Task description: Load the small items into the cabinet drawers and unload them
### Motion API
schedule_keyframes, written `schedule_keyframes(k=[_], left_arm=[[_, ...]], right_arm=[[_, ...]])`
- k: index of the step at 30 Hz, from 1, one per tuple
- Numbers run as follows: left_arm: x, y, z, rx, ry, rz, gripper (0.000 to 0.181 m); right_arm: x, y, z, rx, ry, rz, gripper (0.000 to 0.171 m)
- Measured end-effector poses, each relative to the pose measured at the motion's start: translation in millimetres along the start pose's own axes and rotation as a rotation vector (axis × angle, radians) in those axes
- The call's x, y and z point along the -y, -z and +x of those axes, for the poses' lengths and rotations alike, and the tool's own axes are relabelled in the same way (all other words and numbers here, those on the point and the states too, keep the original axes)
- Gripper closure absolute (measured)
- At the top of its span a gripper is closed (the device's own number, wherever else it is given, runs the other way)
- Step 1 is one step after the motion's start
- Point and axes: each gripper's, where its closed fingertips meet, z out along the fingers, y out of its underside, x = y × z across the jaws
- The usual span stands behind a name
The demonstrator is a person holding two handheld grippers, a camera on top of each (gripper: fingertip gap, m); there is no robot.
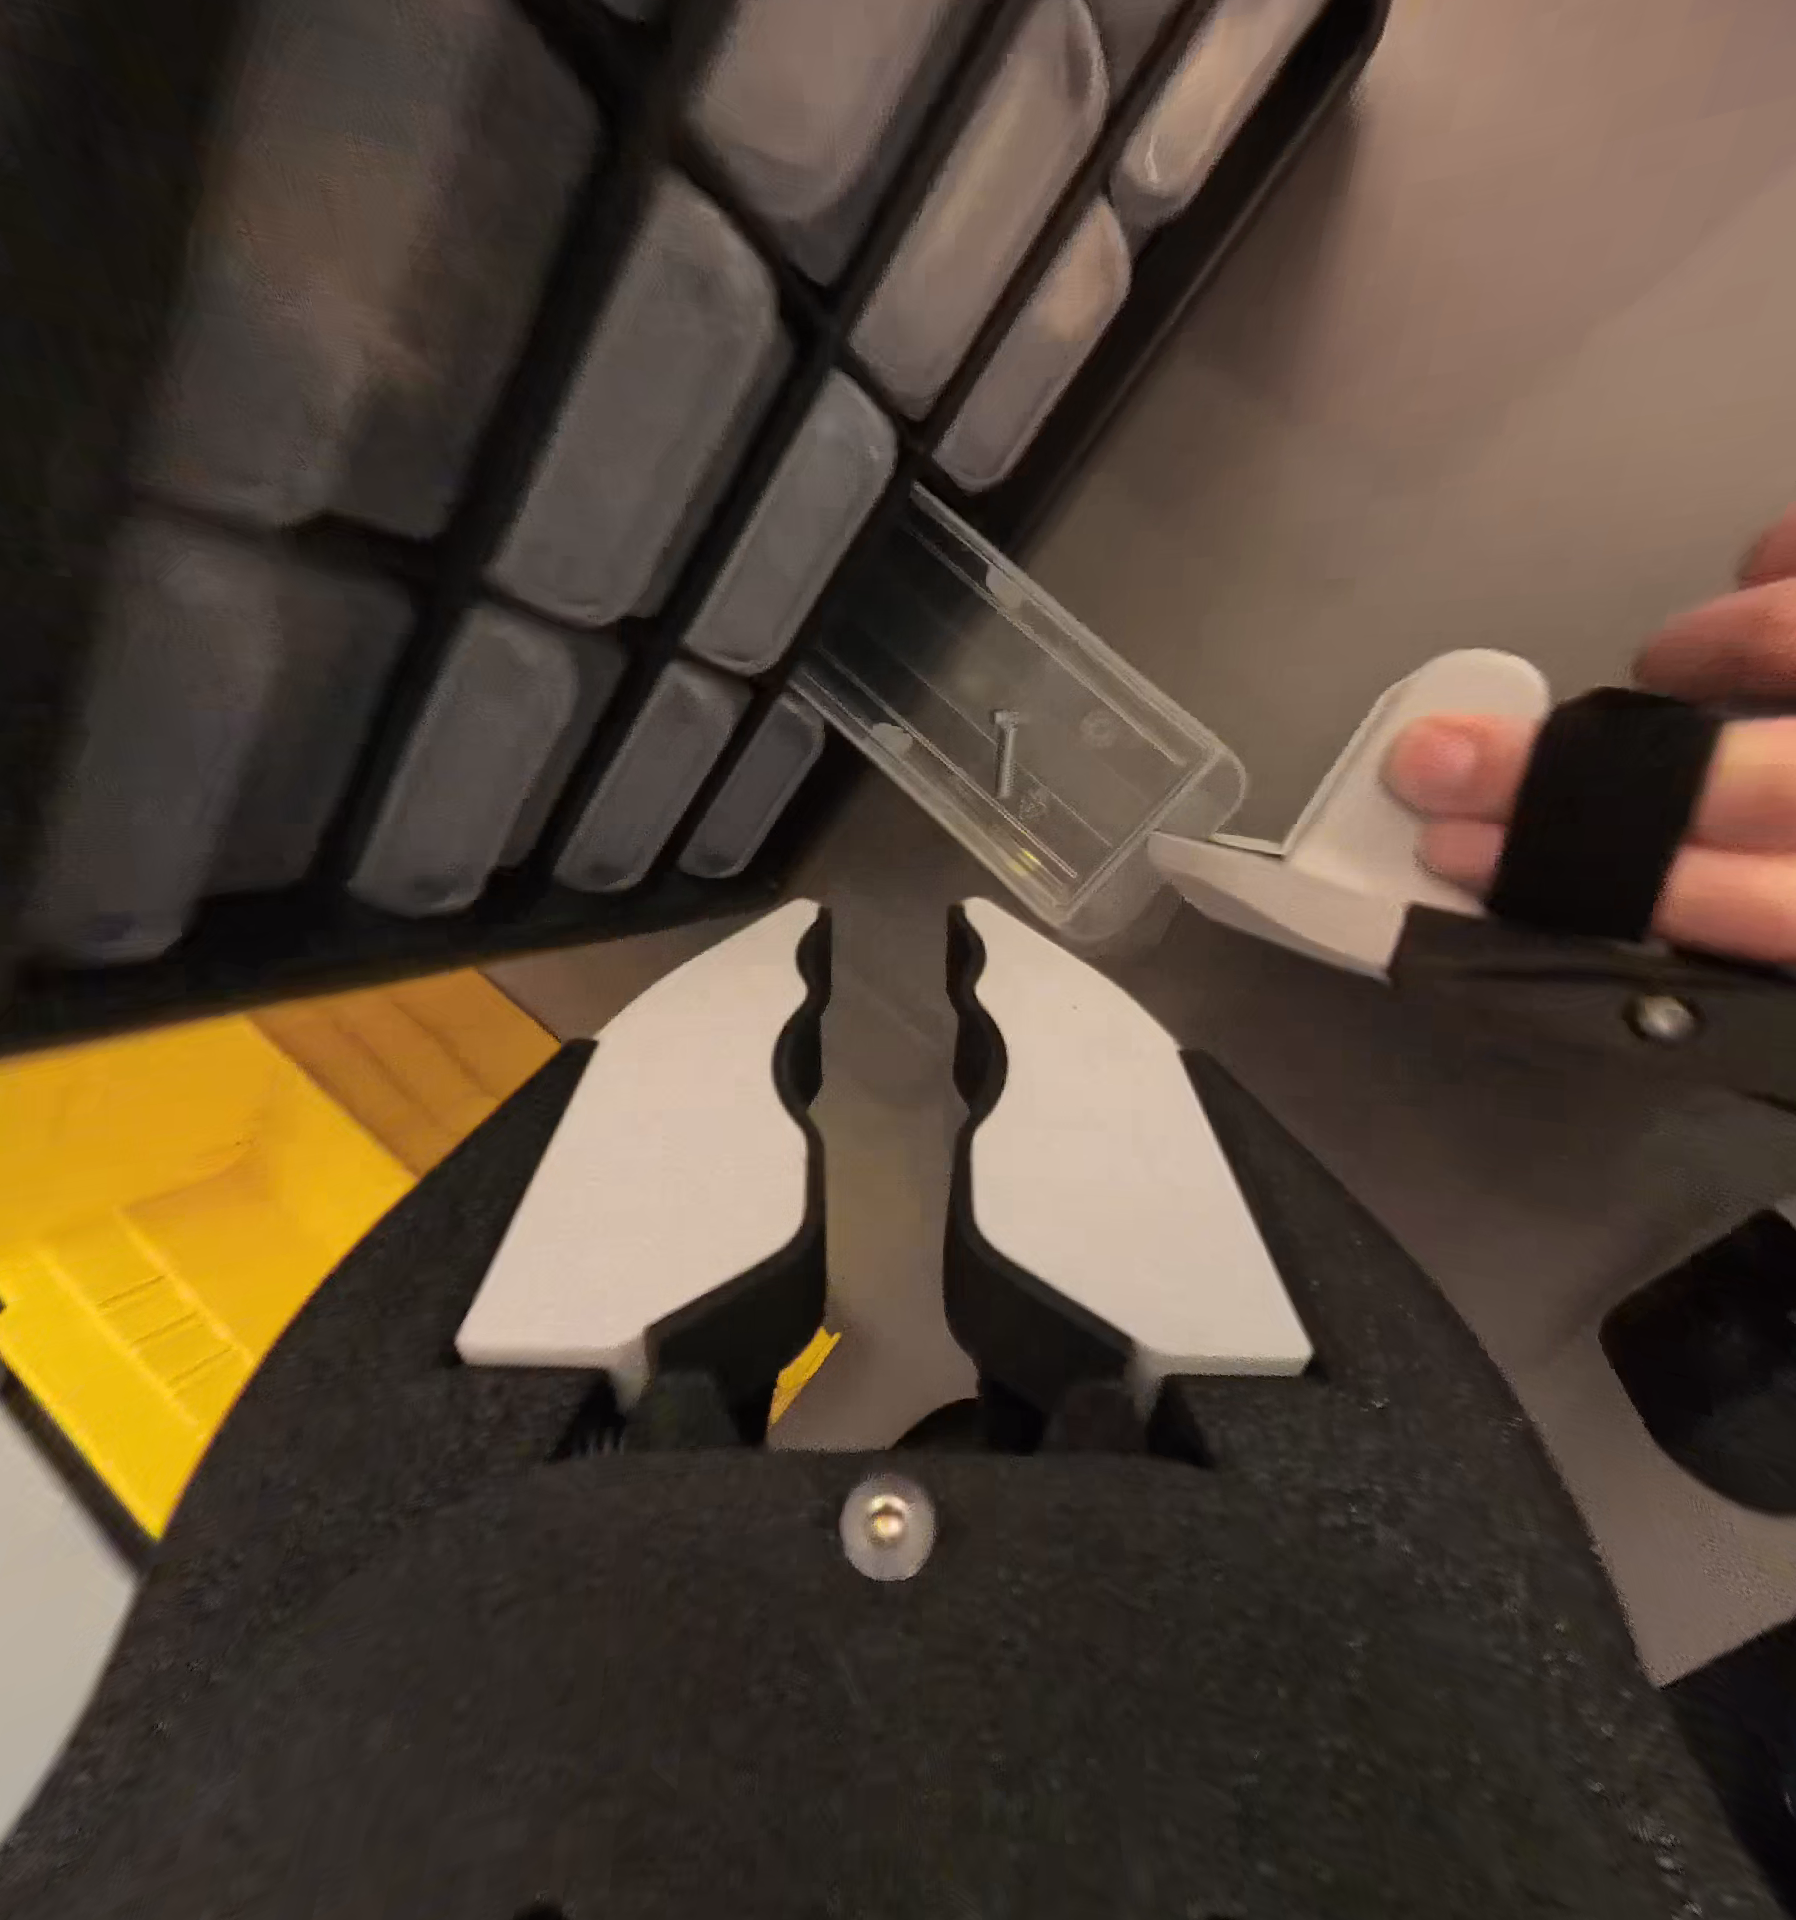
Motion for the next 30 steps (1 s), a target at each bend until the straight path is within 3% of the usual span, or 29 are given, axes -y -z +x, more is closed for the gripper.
schedule_keyframes(k=[9,16,30], left_arm=[[2.9,92.7,-76.0,0.132,0.228,0.42,0.161],[24.8,151.9,-93.1,0.135,0.24,0.582,0.161],[-2.3,140.9,-121.3,-0.006,0.372,0.625,0.158]], right_arm=[[-24.1,-27.6,3.6,0.005,-0.058,-0.103,0.157],[-43.0,-57.8,7.1,-0.001,-0.131,-0.155,0.157],[-47.8,-72.6,3.1,0.008,-0.133,-0.188,0.149]])
